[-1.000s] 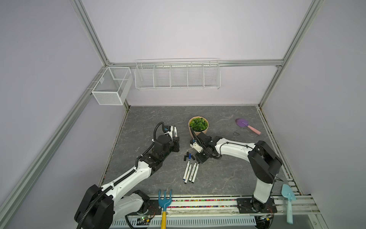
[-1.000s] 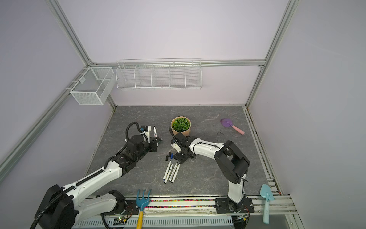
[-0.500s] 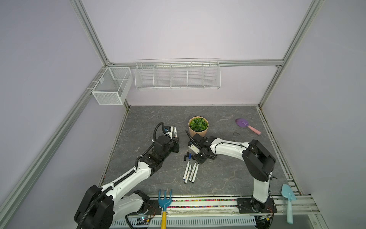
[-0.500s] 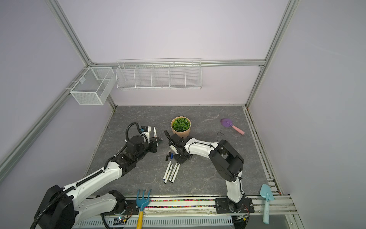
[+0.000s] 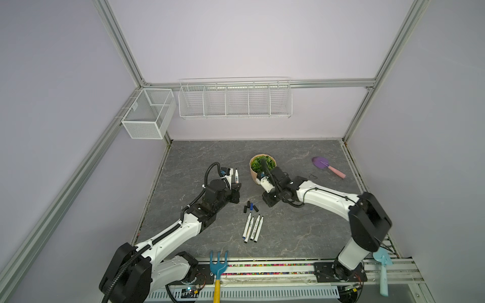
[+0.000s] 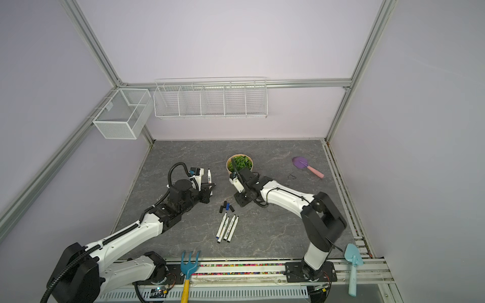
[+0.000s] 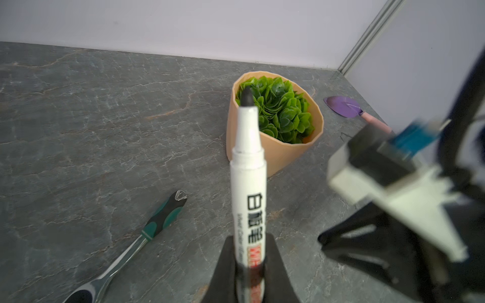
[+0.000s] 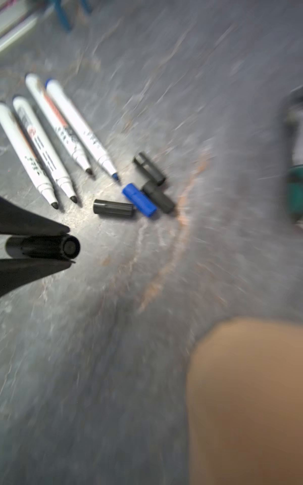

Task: Insert the pens into the pen caps
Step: 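Carry the black cap with the right gripper above the held marker tip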

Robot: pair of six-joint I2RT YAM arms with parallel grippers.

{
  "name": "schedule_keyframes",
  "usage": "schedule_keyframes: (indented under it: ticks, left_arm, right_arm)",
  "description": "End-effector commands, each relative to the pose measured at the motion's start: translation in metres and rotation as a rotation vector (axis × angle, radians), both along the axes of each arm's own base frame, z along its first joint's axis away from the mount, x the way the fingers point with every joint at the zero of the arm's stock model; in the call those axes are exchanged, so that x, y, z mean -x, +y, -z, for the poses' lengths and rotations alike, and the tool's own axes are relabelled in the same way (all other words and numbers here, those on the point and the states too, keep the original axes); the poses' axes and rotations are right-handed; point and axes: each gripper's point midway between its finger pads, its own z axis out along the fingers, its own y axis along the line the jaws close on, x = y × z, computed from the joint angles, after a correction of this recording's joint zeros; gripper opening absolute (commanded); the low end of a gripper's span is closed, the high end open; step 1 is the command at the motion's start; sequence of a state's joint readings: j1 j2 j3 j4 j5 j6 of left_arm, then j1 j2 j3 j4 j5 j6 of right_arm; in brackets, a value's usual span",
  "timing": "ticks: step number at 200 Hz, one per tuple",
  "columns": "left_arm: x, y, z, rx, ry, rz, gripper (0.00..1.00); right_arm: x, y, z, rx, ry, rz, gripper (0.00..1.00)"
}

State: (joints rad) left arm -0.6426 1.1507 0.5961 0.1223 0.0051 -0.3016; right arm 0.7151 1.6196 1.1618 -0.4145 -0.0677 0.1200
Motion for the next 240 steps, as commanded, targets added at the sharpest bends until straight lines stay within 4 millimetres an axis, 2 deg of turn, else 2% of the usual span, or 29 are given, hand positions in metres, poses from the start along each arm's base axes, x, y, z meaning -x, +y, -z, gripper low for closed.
schedule_keyframes:
  ticks: [1, 5, 26, 48, 61, 107, 140, 185, 240]
  left_arm:
    - [0.013, -0.035, -0.01, 0.0, -0.039, 0.169, 0.0]
    - [0.017, -0.041, -0.01, -0.003, -0.042, 0.197, 0.0]
    - [0.029, -0.065, -0.008, 0.006, -0.034, 0.307, 0.0]
    - [0.033, -0.078, -0.004, -0.005, -0.017, 0.359, 0.0]
    - [0.032, -0.081, -0.004, -0.009, -0.013, 0.368, 0.0]
    - [0.034, -0.084, -0.006, -0.003, -0.022, 0.384, 0.0]
    - [0.034, -0.082, -0.007, 0.002, -0.03, 0.378, 0.0]
    - [0.032, -0.082, -0.01, 0.011, -0.043, 0.368, 0.0]
    - [0.032, -0.082, -0.01, 0.012, -0.045, 0.369, 0.0]
  right_arm:
    - [-0.028, -0.004, -0.084, -0.325, -0.118, 0.095, 0.07]
    - [-0.031, -0.006, -0.095, -0.367, -0.131, 0.105, 0.07]
    - [-0.039, -0.009, -0.128, -0.521, -0.149, 0.114, 0.07]
    - [-0.038, 0.001, -0.149, -0.649, -0.139, 0.072, 0.07]
    - [-0.036, 0.008, -0.153, -0.694, -0.116, 0.044, 0.07]
    - [-0.021, 0.032, -0.146, -0.695, -0.081, -0.063, 0.08]
    - [-0.018, 0.037, -0.138, -0.646, -0.073, -0.096, 0.08]
    - [-0.024, 0.037, -0.126, -0.61, -0.061, -0.072, 0.08]
    - [-0.027, 0.04, -0.122, -0.612, -0.06, -0.069, 0.08]
